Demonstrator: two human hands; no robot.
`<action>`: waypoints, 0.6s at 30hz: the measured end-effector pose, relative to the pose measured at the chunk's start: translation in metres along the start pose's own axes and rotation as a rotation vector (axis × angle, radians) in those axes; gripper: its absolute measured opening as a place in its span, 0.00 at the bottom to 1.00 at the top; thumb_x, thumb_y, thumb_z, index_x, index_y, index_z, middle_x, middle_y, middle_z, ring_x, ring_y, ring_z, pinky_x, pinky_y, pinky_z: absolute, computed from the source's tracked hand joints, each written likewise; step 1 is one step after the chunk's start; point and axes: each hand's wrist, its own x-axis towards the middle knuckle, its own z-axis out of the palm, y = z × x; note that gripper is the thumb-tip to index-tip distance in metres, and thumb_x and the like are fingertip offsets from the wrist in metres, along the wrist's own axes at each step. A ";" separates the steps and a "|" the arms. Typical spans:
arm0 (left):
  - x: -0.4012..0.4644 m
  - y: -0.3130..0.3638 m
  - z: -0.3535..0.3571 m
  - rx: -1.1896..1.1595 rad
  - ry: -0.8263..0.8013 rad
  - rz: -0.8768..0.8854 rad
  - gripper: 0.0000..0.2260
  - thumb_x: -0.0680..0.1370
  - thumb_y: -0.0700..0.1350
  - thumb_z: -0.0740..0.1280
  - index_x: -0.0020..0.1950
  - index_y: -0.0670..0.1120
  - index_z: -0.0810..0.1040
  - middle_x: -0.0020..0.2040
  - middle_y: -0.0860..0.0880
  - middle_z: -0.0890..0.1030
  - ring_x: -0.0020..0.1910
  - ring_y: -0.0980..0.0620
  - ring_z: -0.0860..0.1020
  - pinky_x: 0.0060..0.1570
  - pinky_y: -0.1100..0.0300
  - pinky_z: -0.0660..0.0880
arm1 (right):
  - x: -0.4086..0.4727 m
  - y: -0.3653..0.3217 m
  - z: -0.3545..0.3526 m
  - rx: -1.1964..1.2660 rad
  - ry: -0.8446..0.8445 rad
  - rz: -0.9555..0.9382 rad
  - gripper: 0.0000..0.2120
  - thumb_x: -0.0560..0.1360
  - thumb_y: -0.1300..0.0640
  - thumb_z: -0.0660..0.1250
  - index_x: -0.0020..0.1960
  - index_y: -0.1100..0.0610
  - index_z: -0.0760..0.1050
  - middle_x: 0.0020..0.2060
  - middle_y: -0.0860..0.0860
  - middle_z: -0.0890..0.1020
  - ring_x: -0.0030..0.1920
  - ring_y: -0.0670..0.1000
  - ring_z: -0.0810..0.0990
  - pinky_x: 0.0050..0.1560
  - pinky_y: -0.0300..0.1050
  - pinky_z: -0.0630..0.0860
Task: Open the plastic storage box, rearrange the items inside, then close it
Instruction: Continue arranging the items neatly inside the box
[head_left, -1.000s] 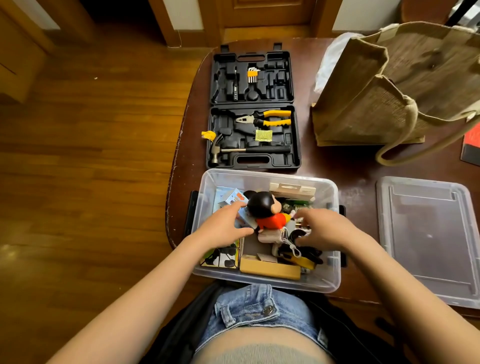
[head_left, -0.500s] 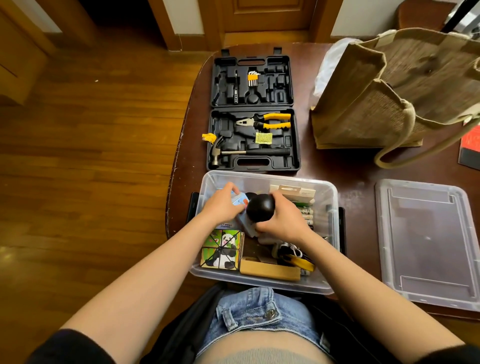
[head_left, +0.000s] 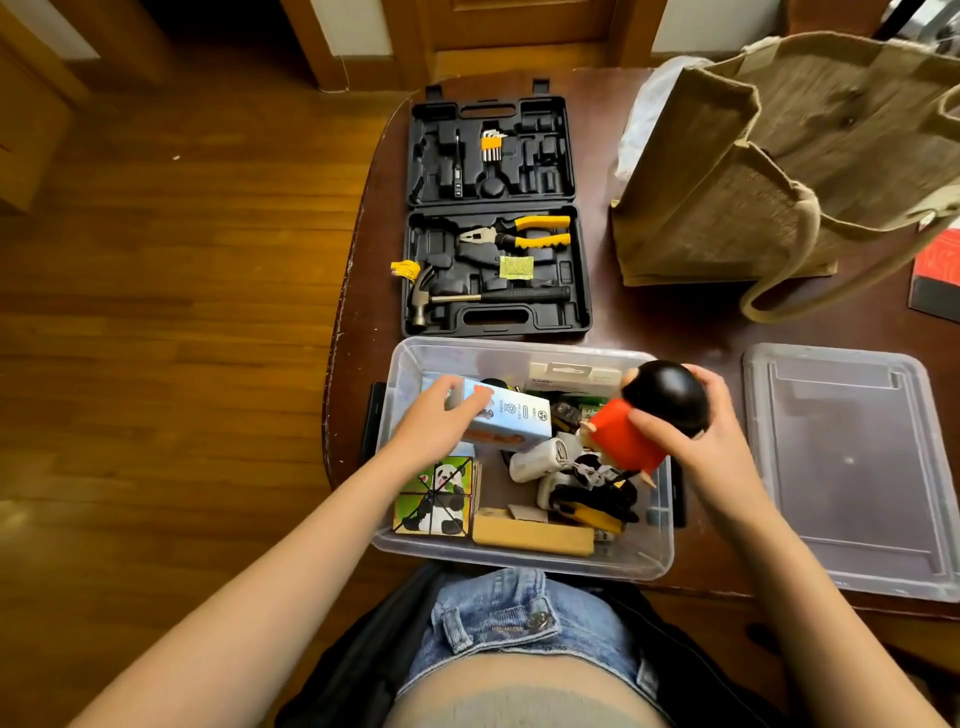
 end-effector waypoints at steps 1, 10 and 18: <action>-0.002 0.002 0.005 -0.011 -0.026 -0.002 0.14 0.79 0.58 0.61 0.57 0.51 0.71 0.55 0.47 0.76 0.50 0.49 0.77 0.44 0.51 0.78 | -0.001 0.000 0.000 0.024 0.022 -0.010 0.26 0.62 0.49 0.77 0.54 0.37 0.68 0.51 0.38 0.75 0.51 0.35 0.77 0.46 0.36 0.73; 0.008 0.034 0.070 -0.029 -0.152 0.028 0.17 0.82 0.50 0.56 0.65 0.41 0.72 0.60 0.35 0.71 0.52 0.40 0.75 0.39 0.56 0.79 | 0.003 -0.016 0.014 0.312 -0.090 0.041 0.15 0.69 0.46 0.65 0.56 0.45 0.78 0.51 0.46 0.82 0.50 0.45 0.81 0.43 0.38 0.78; -0.004 0.036 0.029 -0.319 0.023 0.104 0.11 0.83 0.45 0.55 0.57 0.44 0.75 0.58 0.43 0.75 0.53 0.45 0.77 0.55 0.52 0.74 | 0.008 -0.016 0.033 0.173 -0.016 0.145 0.14 0.70 0.47 0.69 0.52 0.42 0.70 0.48 0.51 0.77 0.36 0.48 0.82 0.27 0.39 0.75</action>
